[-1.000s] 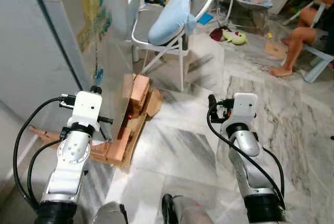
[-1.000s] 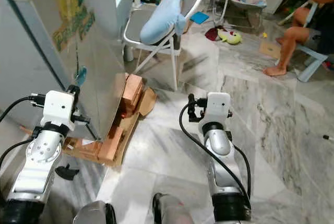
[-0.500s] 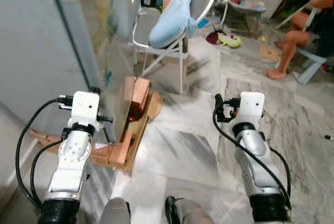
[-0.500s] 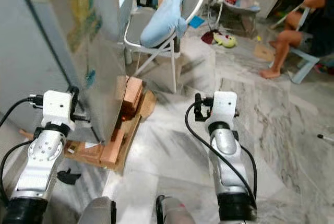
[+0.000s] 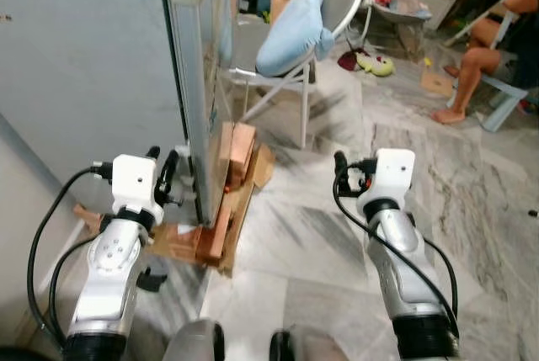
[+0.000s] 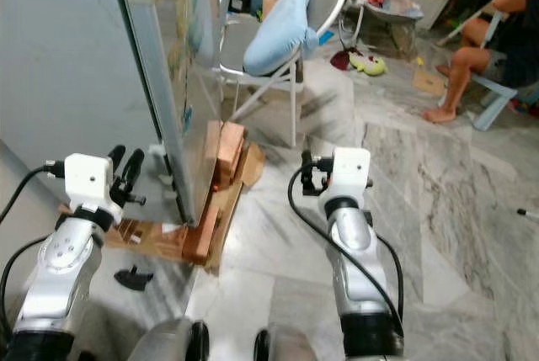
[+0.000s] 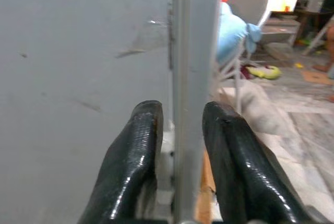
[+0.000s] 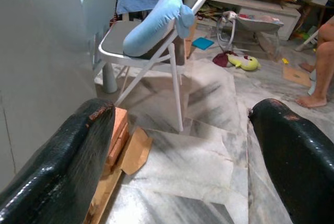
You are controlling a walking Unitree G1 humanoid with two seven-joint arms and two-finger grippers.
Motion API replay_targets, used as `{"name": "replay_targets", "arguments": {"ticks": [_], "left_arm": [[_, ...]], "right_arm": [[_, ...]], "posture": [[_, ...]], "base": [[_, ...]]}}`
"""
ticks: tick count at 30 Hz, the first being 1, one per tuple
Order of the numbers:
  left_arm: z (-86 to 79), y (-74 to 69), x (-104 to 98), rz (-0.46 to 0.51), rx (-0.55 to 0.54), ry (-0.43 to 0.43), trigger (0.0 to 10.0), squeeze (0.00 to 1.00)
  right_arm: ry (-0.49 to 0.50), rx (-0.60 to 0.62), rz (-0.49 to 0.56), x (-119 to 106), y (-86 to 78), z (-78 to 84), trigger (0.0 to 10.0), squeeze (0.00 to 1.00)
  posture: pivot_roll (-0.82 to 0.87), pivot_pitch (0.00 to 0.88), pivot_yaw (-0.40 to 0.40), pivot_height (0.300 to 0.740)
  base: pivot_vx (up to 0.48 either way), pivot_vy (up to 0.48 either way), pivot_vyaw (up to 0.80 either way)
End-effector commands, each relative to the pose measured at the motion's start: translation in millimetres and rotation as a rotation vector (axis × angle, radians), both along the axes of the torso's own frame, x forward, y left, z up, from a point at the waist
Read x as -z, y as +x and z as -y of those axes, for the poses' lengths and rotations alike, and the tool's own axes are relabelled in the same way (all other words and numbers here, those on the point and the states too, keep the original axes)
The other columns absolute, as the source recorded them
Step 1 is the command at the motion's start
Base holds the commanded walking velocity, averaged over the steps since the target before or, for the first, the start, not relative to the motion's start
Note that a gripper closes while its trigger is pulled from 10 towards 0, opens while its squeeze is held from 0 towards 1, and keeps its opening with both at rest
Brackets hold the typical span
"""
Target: Restocking fridge
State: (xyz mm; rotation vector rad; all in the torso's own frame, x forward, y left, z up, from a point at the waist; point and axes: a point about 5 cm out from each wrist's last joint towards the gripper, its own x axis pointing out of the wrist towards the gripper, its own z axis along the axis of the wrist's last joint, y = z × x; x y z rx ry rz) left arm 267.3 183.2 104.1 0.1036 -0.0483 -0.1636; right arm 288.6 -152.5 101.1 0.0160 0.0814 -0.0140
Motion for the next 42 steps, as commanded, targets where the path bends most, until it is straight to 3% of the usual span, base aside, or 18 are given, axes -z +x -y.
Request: {"name": "replay_targets", "arguments": {"ticks": [1, 6, 7, 8, 9, 13, 14, 15, 25, 37, 41, 42], "left_arm": [[6.8, -0.8, -2, 0.004, 0.035, -0.016, 10.0, 1.00], [8.4, -0.4, -3, 0.000, 0.047, -0.025, 10.0, 1.00], [9.8, -0.7, -2, -0.005, 0.065, -0.026, 10.0, 1.00], [10.6, -1.0, -3, -0.005, 0.076, -0.024, 10.0, 1.00], [11.3, -1.7, -3, -0.002, 0.087, -0.023, 10.0, 1.00], [11.2, -2.1, -3, -0.001, 0.089, -0.020, 10.0, 1.00], [11.4, -2.1, -3, 0.003, 0.094, -0.016, 10.0, 1.00], [11.6, -2.2, -4, 0.006, 0.098, -0.014, 10.0, 1.00], [19.1, -6.5, -5, 0.010, 0.175, -0.057, 10.0, 1.00], [16.0, -7.1, -4, 0.006, 0.116, -0.036, 10.0, 1.00], [10.9, -7.9, -3, -0.004, 0.067, -0.069, 10.0, 1.00], [9.1, -8.2, -3, -0.006, 0.055, -0.067, 10.0, 0.83]], "right_arm": [[-0.014, 0.016, 0.004, -1, -0.5, 7.1, 10.0, 0.96], [-0.013, 0.016, 0.005, -1, -1.0, 6.7, 10.0, 0.99], [-0.014, 0.016, 0.006, -1, -1.0, 6.7, 10.0, 0.95], [-0.015, 0.016, 0.005, -1, -1.1, 6.8, 10.0, 0.85], [-0.016, 0.016, 0.005, -1, -1.4, 6.7, 10.0, 0.42], [-0.018, 0.016, 0.005, -1, -1.6, 6.7, 10.0, 0.34], [-0.019, 0.016, 0.004, 0, -1.6, 6.7, 10.0, 0.09], [-0.020, 0.015, 0.004, 0, -1.6, 6.6, 10.0, 0.00], [-0.016, 0.016, -0.016, 2, -1.2, 6.5, 10.0, 0.00], [-0.028, 0.014, -0.013, 2, -0.8, 7.0, 10.0, 0.00], [-0.029, 0.012, -0.014, 3, -0.8, 7.0, 10.0, 0.00], [-0.030, 0.012, -0.017, 3, -1.0, 6.9, 10.0, 0.00]], "posture": [[0.02, 0.106, -0.113, 0.740], [0.02, 0.107, -0.112, 0.740], [0.02, 0.107, -0.112, 0.740], [0.02, 0.107, -0.112, 0.740], [0.02, 0.109, -0.111, 0.740], [0.02, 0.109, -0.111, 0.740], [0.02, 0.109, -0.111, 0.740], [0.02, 0.109, -0.111, 0.740], [0.02, 0.109, -0.113, 0.740], [0.02, 0.109, -0.114, 0.740], [0.02, 0.108, -0.112, 0.740], [0.02, 0.107, -0.115, 0.740]], "base": [[0.000, 0.000, 0.00], [0.000, 0.000, 0.00], [0.000, 0.000, 0.00], [0.000, 0.000, 0.00], [0.000, 0.000, 0.00], [0.000, 0.000, 0.00], [0.000, 0.000, 0.00], [0.000, 0.000, 0.00], [0.383, 0.000, 0.00], [0.109, 0.000, 0.00], [0.000, 0.000, 0.00], [0.000, 0.000, 0.00]]}}
